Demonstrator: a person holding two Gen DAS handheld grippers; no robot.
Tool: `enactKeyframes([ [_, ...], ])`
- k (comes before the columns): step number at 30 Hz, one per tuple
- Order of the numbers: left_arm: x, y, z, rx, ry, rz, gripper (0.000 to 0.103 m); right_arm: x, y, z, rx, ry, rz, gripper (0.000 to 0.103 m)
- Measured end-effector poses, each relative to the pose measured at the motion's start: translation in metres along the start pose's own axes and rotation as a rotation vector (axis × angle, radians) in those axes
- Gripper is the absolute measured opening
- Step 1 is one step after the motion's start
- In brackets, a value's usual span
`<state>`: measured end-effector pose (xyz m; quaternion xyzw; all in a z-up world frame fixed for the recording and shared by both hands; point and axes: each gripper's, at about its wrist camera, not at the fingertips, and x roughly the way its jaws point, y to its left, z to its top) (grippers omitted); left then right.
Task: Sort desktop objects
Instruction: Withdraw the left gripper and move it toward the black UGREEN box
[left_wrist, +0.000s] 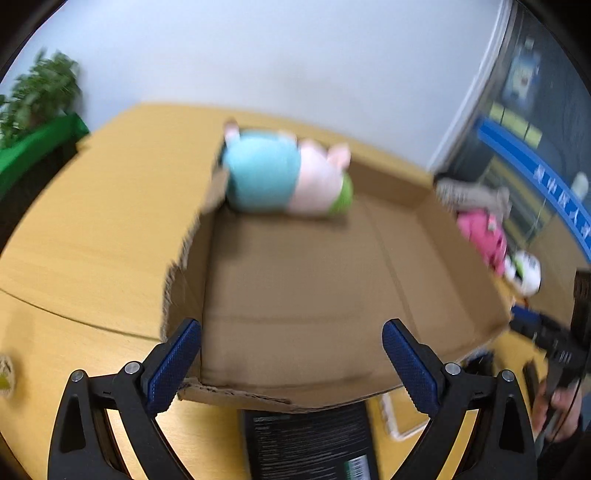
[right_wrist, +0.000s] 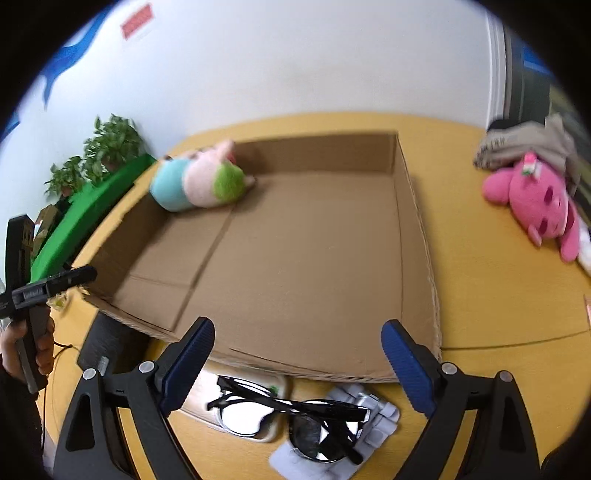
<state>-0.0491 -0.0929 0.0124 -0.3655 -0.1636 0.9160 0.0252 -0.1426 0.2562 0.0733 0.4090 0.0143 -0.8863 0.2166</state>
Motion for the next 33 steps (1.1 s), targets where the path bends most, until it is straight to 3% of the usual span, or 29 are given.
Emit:
enactKeyframes([
  [2, -0.014, -0.008, -0.001, 0.010, -0.066, 0.000, 0.101, -0.006, 0.013, -0.002, -0.052, -0.033, -0.022, 0.092],
  [4, -0.026, -0.026, -0.004, 0.091, -0.133, 0.016, 0.085, -0.010, 0.024, -0.005, -0.096, -0.070, -0.041, 0.091],
  [5, -0.029, -0.035, -0.006, 0.140, -0.149, 0.040, 0.045, -0.014, 0.028, -0.007, -0.110, -0.100, -0.040, 0.090],
  [6, -0.029, -0.045, -0.008, 0.185, -0.148, 0.075, 0.014, -0.020, 0.030, -0.009, -0.112, -0.141, -0.033, 0.079],
  [7, -0.028, -0.052, -0.009, 0.207, -0.133, 0.087, 0.011, -0.028, 0.033, -0.011, -0.105, -0.179, -0.025, 0.052],
  [9, -0.027, -0.060, -0.014, 0.205, -0.116, 0.019, 0.011, -0.038, 0.034, -0.012, -0.089, -0.223, -0.004, 0.025],
  [10, -0.028, -0.064, -0.016, 0.205, -0.118, -0.001, 0.013, -0.041, 0.034, -0.012, -0.089, -0.230, 0.003, 0.025],
  [11, -0.029, -0.069, -0.019, 0.209, -0.122, -0.007, 0.028, -0.043, 0.036, -0.012, -0.094, -0.231, 0.004, 0.025],
  [12, -0.030, -0.073, -0.021, 0.214, -0.128, 0.000, 0.063, -0.045, 0.037, -0.012, -0.097, -0.233, 0.003, 0.026],
  [14, -0.035, -0.081, -0.025, 0.219, -0.167, 0.030, 0.103, -0.049, 0.035, -0.014, -0.087, -0.242, 0.031, 0.038],
  [16, -0.045, -0.086, -0.028, 0.233, -0.237, 0.035, 0.103, -0.054, 0.031, -0.016, -0.063, -0.255, 0.048, 0.094],
  [17, -0.047, -0.088, -0.029, 0.240, -0.246, 0.035, 0.103, -0.057, 0.029, -0.018, -0.052, -0.265, 0.043, 0.101],
  [21, -0.052, -0.092, -0.033, 0.252, -0.262, 0.054, 0.103, -0.059, 0.026, -0.023, -0.048, -0.248, 0.028, 0.103],
  [33, -0.049, -0.081, -0.052, 0.209, -0.191, 0.051, 0.103, -0.070, 0.003, -0.048, 0.003, -0.234, -0.021, 0.103],
])
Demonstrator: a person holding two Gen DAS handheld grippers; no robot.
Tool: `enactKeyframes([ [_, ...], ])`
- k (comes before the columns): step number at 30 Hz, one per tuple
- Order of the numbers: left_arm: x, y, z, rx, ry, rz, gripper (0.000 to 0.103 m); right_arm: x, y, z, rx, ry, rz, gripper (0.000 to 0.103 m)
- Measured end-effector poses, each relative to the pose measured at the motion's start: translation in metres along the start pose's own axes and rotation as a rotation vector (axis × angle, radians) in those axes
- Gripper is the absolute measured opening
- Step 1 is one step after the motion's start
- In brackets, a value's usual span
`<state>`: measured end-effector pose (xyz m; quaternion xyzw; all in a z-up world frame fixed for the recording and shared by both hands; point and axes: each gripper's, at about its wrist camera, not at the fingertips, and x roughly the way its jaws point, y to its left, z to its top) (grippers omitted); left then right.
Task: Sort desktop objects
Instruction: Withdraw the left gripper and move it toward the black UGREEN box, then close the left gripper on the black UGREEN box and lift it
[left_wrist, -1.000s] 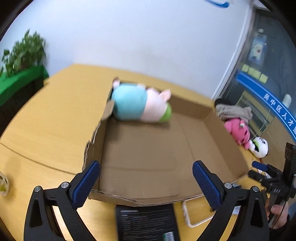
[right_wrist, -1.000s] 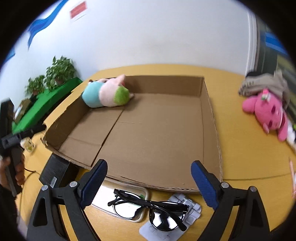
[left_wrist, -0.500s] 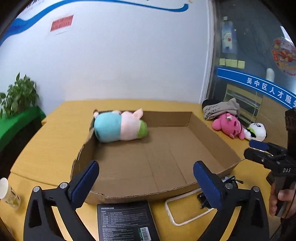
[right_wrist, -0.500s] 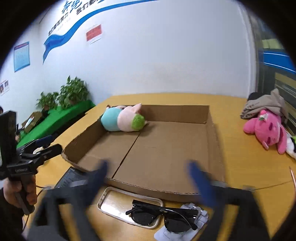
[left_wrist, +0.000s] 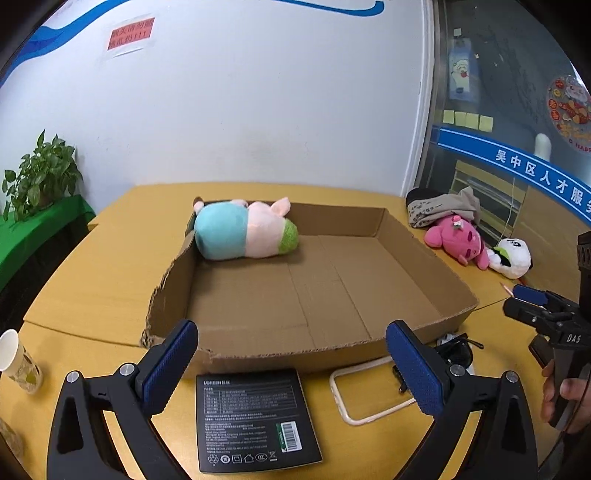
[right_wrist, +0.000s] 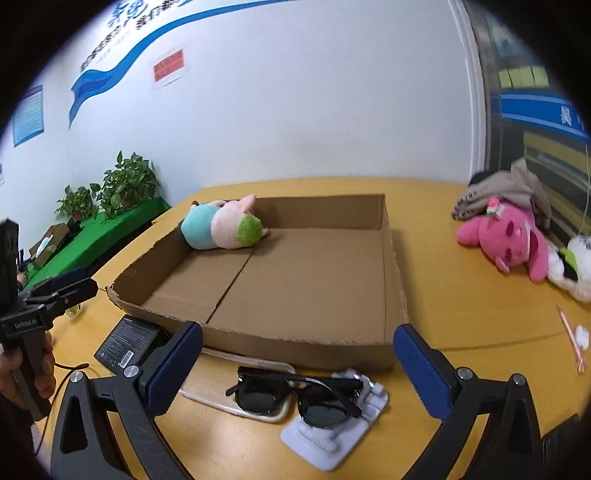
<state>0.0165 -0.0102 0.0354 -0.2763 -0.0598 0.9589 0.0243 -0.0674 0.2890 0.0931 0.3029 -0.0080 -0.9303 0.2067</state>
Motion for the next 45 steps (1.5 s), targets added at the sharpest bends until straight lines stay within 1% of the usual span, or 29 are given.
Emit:
enactKeyframes([
  [3, 0.003, -0.001, -0.004, 0.008, 0.018, -0.009, 0.103, 0.005, -0.011, -0.005, 0.032, 0.041, -0.011, 0.103],
  [10, 0.012, -0.001, -0.015, 0.009, 0.064, -0.014, 0.103, 0.016, -0.019, -0.028, 0.048, 0.138, 0.031, 0.103],
  [12, 0.015, 0.001, -0.019, 0.003, 0.080, -0.011, 0.103, 0.017, -0.014, -0.033, 0.023, 0.143, 0.026, 0.102],
  [15, 0.018, 0.007, -0.022, -0.020, 0.094, -0.011, 0.103, 0.023, 0.005, -0.039, -0.044, 0.167, 0.014, 0.100],
  [17, 0.020, 0.012, -0.023, -0.042, 0.106, -0.025, 0.103, 0.025, 0.019, -0.041, -0.073, 0.165, 0.029, 0.093],
  [19, 0.021, 0.015, -0.024, -0.053, 0.117, -0.035, 0.103, 0.027, 0.032, -0.042, -0.103, 0.162, 0.033, 0.069],
  [20, 0.020, 0.015, -0.025, -0.050, 0.116, -0.038, 0.103, 0.028, 0.036, -0.042, -0.112, 0.166, 0.036, 0.064],
  [21, 0.019, 0.016, -0.026, -0.047, 0.112, -0.040, 0.103, 0.030, 0.039, -0.041, -0.116, 0.170, 0.039, 0.056],
  [22, 0.018, 0.016, -0.026, -0.046, 0.108, -0.042, 0.103, 0.030, 0.041, -0.040, -0.118, 0.172, 0.040, 0.051],
  [24, 0.017, 0.017, -0.027, -0.046, 0.109, -0.042, 0.103, 0.029, 0.045, -0.037, -0.122, 0.159, 0.040, 0.034],
  [25, 0.016, 0.017, -0.027, -0.045, 0.108, -0.038, 0.102, 0.027, 0.047, -0.035, -0.125, 0.147, 0.038, 0.028],
  [27, 0.014, 0.019, -0.027, -0.042, 0.097, -0.033, 0.101, 0.023, 0.049, -0.031, -0.128, 0.126, 0.037, 0.025],
  [30, 0.014, 0.024, -0.026, -0.055, 0.097, -0.053, 0.100, 0.022, 0.058, -0.027, -0.142, 0.124, 0.049, 0.025],
  [32, 0.014, 0.029, -0.027, -0.070, 0.096, -0.069, 0.100, 0.027, 0.063, -0.027, -0.143, 0.141, 0.060, 0.027],
  [35, 0.017, 0.040, -0.032, -0.091, 0.113, -0.079, 0.100, 0.039, 0.074, -0.031, -0.153, 0.192, 0.069, 0.037],
  [37, 0.019, 0.047, -0.035, -0.102, 0.129, -0.088, 0.100, 0.044, 0.083, -0.034, -0.159, 0.214, 0.092, 0.049],
  [38, 0.020, 0.050, -0.037, -0.106, 0.138, -0.095, 0.100, 0.046, 0.089, -0.035, -0.163, 0.219, 0.098, 0.052],
  [40, 0.021, 0.056, -0.042, -0.113, 0.157, -0.107, 0.100, 0.050, 0.100, -0.036, -0.174, 0.223, 0.102, 0.063],
  [41, 0.021, 0.059, -0.045, -0.116, 0.165, -0.112, 0.100, 0.051, 0.106, -0.036, -0.182, 0.222, 0.106, 0.065],
  [43, 0.020, 0.063, -0.050, -0.121, 0.175, -0.125, 0.100, 0.051, 0.118, -0.035, -0.203, 0.209, 0.116, 0.074],
  [45, 0.019, 0.066, -0.054, -0.122, 0.179, -0.133, 0.100, 0.051, 0.126, -0.034, -0.215, 0.196, 0.130, 0.081],
])
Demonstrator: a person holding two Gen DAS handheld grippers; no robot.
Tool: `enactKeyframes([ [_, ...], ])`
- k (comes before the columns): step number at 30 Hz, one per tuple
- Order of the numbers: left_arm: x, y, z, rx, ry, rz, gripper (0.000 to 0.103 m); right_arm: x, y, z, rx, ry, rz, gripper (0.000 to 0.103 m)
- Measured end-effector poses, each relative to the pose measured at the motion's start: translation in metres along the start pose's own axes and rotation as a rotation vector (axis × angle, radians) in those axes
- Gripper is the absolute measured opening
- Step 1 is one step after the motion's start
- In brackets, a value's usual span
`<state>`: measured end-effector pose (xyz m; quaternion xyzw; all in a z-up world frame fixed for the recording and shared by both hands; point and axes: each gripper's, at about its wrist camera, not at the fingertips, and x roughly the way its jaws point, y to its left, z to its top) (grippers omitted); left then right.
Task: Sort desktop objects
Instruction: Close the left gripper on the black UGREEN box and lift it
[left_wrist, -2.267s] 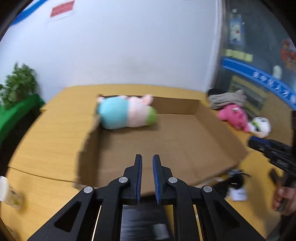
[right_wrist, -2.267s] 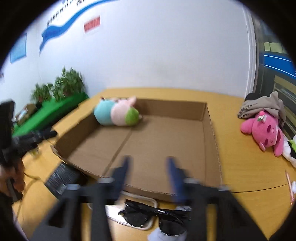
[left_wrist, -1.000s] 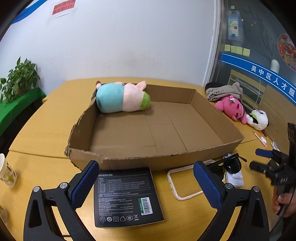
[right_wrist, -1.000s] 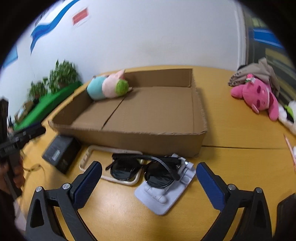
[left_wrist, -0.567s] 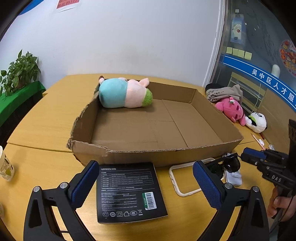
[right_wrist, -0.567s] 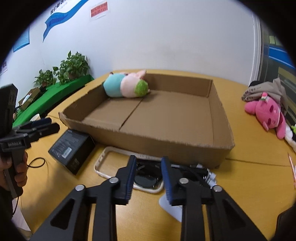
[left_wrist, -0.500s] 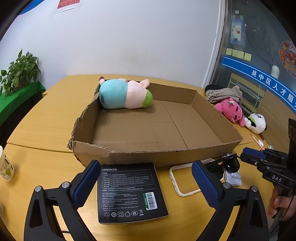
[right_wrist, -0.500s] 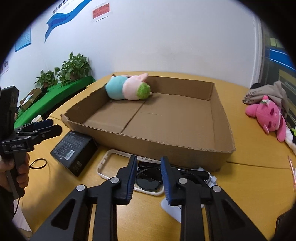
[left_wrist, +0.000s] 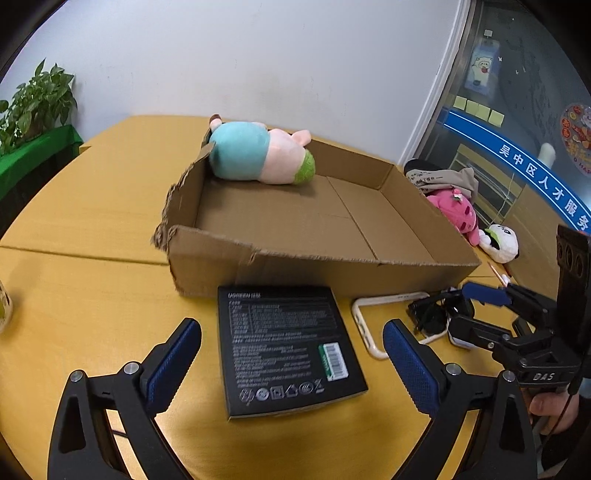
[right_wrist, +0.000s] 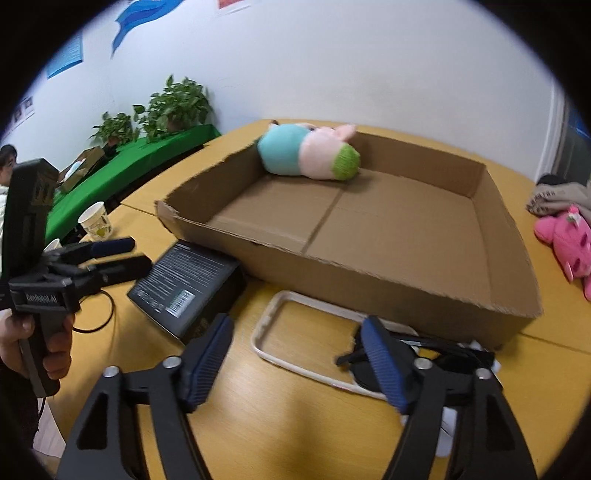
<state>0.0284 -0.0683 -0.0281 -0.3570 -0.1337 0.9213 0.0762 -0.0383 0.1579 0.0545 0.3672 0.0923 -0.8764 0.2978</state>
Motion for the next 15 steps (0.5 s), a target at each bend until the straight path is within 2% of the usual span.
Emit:
enactKeyframes([
  [5, 0.004, 0.008, -0.006, -0.006, 0.035, -0.023, 0.100, 0.012, 0.019, 0.001, -0.032, 0.020, 0.054, 0.084],
  [11, 0.015, 0.030, -0.007, -0.101, 0.071, -0.069, 0.099, 0.044, 0.039, -0.011, -0.037, 0.136, 0.126, 0.084],
  [15, 0.032, 0.039, -0.008, -0.134, 0.123, -0.120, 0.096, 0.067, 0.050, -0.015, -0.027, 0.174, 0.162, 0.084],
])
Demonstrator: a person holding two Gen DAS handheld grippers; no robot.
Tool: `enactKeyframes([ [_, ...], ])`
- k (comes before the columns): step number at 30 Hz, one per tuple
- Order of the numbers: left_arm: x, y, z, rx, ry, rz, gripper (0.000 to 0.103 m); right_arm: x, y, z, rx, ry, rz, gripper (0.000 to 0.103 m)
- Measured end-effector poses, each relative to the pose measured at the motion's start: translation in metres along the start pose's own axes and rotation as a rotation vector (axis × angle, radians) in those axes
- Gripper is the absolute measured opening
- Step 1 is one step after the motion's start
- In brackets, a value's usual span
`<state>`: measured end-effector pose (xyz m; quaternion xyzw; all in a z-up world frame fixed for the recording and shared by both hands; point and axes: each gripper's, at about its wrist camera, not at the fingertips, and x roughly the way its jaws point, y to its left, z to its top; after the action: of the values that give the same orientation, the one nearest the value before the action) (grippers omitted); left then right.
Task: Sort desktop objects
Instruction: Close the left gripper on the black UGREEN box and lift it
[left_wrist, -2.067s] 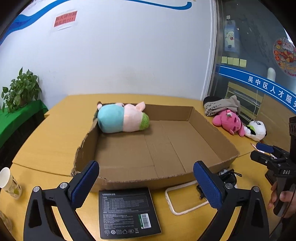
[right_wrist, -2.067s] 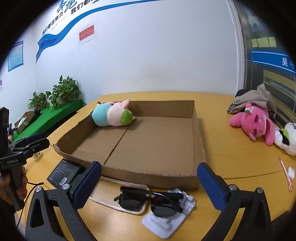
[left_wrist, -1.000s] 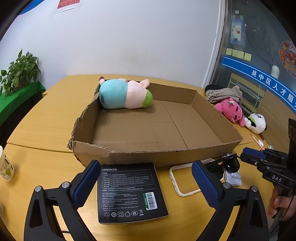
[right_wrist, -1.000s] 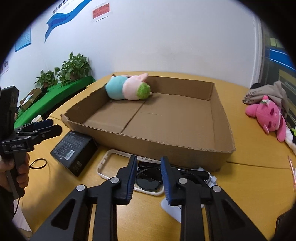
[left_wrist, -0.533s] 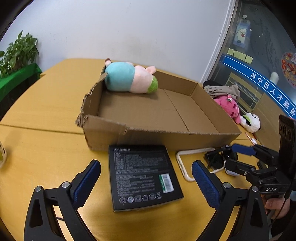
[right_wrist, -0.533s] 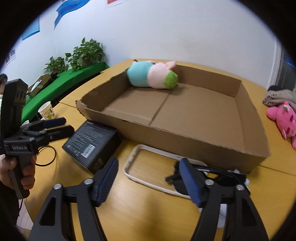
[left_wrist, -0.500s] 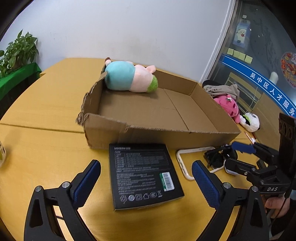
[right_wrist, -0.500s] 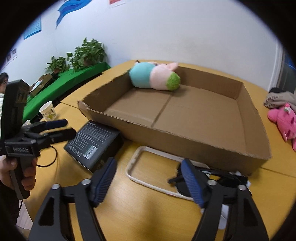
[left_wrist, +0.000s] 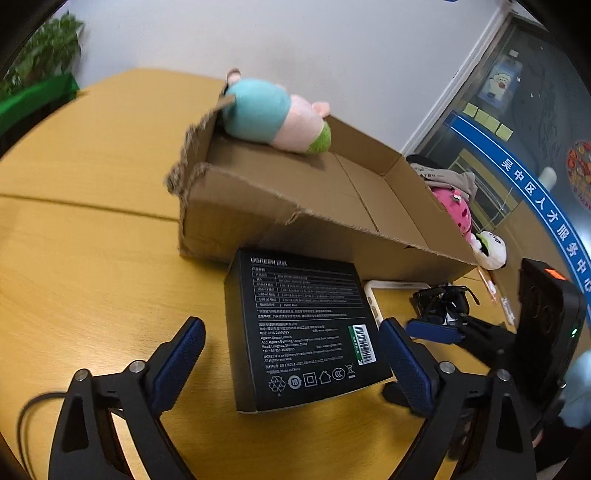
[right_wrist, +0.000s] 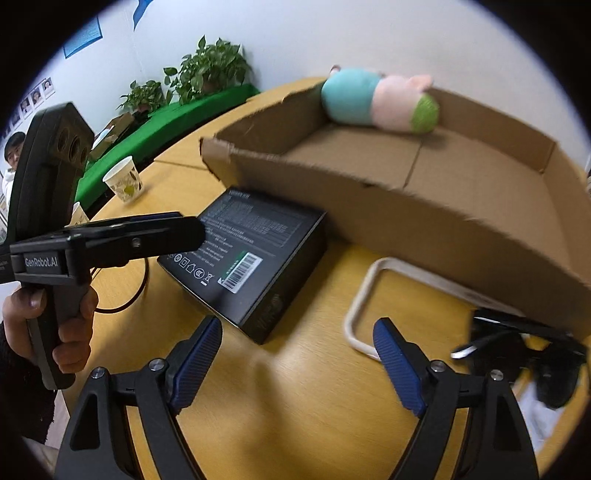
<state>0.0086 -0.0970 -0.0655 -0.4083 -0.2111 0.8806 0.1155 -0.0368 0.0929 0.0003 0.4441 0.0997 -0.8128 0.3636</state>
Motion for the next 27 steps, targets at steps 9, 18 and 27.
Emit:
enactKeyframes([
  [9, 0.018, 0.015, -0.006, -0.053, 0.038, -0.094, 0.079, 0.038, 0.031, 0.009, -0.122, 0.021, 0.022, 0.085],
  [18, 0.012, 0.010, -0.015, -0.060, 0.010, -0.083, 0.078, 0.032, 0.037, 0.003, -0.146, -0.016, 0.005, 0.084],
  [27, -0.015, -0.020, -0.010, -0.011, -0.072, -0.063, 0.078, 0.002, 0.046, 0.004, -0.197, -0.103, -0.033, 0.083],
])
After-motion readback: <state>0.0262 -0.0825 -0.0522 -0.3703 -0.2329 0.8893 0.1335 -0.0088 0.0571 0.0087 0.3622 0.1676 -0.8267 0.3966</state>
